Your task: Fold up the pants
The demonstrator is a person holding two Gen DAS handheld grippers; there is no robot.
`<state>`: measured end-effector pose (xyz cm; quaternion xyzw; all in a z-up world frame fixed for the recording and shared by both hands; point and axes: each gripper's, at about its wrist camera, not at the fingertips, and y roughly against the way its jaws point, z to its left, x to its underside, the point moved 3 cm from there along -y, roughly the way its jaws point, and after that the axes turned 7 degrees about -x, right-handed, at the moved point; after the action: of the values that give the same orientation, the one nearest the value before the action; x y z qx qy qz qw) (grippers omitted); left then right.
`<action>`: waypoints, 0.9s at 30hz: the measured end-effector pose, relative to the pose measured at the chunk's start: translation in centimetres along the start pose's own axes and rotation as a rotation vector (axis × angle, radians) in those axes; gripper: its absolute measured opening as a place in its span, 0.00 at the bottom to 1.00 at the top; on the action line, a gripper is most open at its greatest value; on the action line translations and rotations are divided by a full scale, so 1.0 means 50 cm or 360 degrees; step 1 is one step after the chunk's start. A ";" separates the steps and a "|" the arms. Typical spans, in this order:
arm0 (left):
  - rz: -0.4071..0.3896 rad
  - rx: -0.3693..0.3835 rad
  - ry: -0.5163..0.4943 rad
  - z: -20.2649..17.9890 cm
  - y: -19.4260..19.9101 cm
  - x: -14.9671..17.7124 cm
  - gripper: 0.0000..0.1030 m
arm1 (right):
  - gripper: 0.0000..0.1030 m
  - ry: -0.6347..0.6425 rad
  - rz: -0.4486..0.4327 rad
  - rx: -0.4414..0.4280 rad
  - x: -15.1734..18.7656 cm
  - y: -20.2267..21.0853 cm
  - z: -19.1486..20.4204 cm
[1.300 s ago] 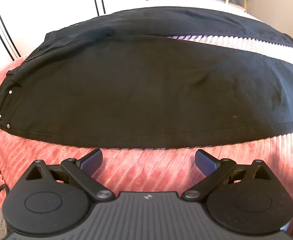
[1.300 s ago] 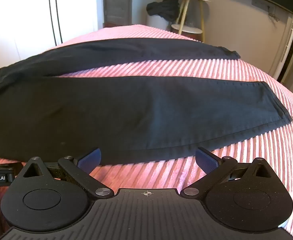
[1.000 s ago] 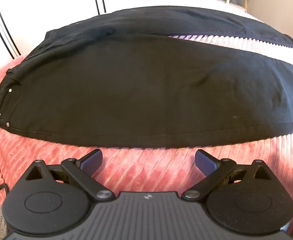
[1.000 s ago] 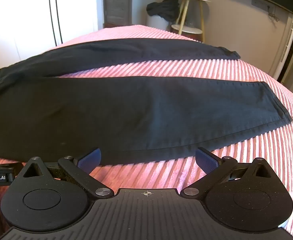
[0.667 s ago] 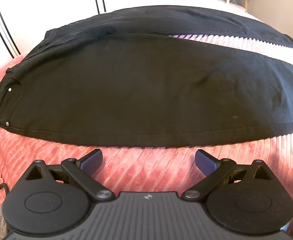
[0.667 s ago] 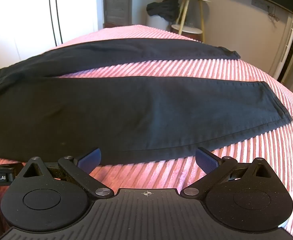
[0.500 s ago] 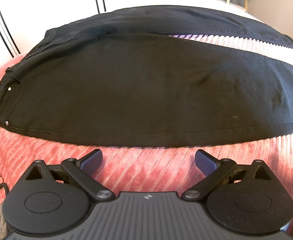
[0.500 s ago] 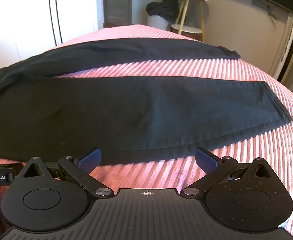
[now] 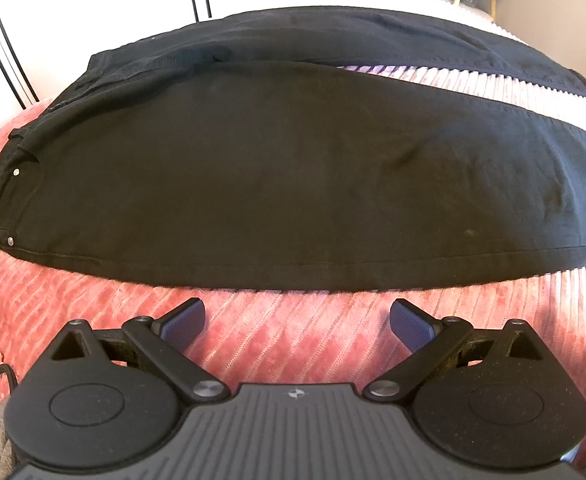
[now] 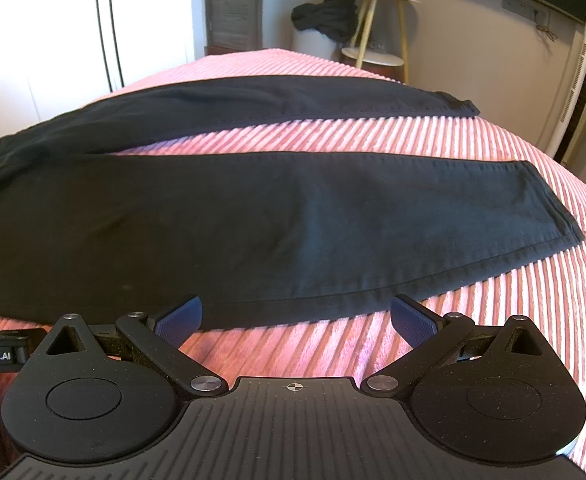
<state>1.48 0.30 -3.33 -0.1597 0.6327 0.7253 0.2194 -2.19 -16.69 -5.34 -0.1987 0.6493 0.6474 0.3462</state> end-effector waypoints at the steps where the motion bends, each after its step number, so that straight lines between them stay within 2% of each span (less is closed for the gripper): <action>1: 0.0001 0.0000 0.0001 0.000 -0.001 0.000 0.96 | 1.00 0.0000 -0.0001 0.0000 0.000 0.000 0.000; 27: 0.0016 0.0012 0.0014 0.003 -0.004 0.006 0.96 | 1.00 -0.0002 0.0001 -0.0002 0.000 0.003 -0.001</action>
<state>1.35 0.48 -3.65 -0.1589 0.6371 0.7234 0.2134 -2.31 -16.71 -5.26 -0.1985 0.6487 0.6481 0.3461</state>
